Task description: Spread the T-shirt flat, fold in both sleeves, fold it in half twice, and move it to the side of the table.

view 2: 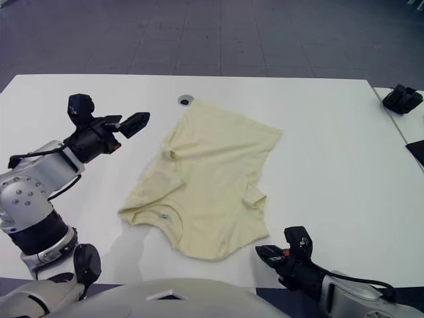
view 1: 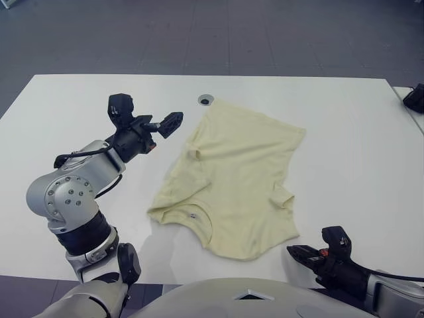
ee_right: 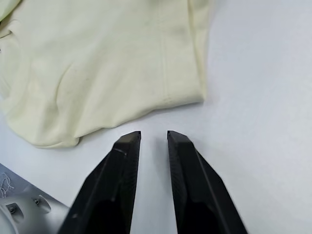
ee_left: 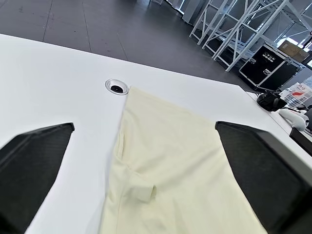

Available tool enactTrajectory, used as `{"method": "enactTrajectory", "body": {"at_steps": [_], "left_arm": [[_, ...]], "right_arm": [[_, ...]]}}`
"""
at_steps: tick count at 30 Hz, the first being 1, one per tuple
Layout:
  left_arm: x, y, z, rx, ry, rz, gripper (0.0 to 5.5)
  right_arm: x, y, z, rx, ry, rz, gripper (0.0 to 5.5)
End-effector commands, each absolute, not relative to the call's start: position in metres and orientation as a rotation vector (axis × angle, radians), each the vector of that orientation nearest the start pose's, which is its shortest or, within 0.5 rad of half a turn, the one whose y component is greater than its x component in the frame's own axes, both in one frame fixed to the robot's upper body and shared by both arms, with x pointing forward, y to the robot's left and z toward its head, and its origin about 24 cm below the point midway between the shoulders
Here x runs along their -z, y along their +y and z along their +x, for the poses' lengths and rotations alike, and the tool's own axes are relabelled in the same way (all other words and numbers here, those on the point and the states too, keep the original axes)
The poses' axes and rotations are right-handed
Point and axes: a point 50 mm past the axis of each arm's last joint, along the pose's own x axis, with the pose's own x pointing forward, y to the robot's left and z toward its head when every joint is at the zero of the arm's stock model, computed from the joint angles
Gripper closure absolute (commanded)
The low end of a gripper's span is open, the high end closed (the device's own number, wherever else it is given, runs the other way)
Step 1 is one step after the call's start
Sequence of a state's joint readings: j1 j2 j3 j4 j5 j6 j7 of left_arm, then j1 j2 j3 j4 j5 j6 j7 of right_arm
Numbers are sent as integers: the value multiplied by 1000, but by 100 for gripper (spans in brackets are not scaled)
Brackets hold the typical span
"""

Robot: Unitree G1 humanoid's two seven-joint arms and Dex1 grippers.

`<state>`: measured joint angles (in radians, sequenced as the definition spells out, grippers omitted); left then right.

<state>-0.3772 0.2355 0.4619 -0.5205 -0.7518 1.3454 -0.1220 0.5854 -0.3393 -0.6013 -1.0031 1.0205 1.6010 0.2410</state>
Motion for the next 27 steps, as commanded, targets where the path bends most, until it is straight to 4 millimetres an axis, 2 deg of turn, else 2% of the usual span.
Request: {"method": "enactTrajectory", "body": {"at_steps": [1, 8, 15, 20, 27], "left_arm": [[-157, 185, 257, 402, 321, -357, 10], [-156, 182, 260, 405, 324, -366, 10], [-154, 180, 260, 410, 330, -371, 10], [-154, 179, 262, 415, 338, -369, 10], [-153, 179, 263, 408, 336, -373, 10]], "right_arm": [[-82, -209, 74, -312, 1014, 302, 381], [-81, -210, 79, -284, 987, 303, 282], [-80, -206, 74, -281, 974, 332, 179], [-81, -202, 66, -300, 973, 360, 269], [-83, -206, 72, -290, 932, 349, 383]]}}
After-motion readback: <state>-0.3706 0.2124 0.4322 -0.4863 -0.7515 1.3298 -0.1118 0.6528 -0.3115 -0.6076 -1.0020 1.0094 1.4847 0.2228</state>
